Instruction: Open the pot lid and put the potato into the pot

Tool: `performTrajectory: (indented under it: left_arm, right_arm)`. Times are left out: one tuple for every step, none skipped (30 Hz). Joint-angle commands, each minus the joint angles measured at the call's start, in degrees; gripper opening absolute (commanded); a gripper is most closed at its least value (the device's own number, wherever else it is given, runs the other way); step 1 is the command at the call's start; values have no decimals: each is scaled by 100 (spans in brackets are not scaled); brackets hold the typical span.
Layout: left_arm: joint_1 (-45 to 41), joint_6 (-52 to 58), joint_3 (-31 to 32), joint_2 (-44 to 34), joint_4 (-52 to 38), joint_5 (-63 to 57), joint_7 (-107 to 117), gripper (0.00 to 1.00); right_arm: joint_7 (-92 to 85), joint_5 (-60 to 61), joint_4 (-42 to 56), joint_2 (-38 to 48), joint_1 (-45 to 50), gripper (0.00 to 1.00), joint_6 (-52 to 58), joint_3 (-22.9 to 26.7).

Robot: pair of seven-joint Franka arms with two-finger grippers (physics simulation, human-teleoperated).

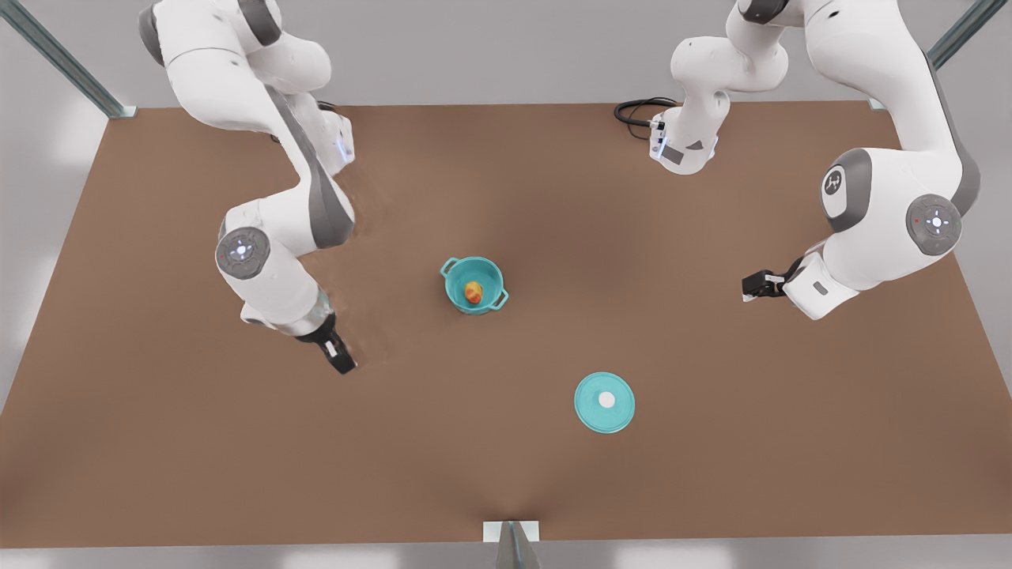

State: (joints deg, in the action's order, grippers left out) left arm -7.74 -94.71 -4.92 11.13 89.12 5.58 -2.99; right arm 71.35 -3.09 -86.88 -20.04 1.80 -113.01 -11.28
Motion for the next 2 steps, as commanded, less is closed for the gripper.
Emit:
performTrajectory:
  left_arm:
    - [0,5,-1,-6,0,-4,-17,100]
    - [0,14,-1,-6,0,-4,-17,100]
  right_arm:
    - [-5709,-614,154,0,-812,100,1880,12]
    - [-6827,-623,-153,-17,-1006,100,1335,12]
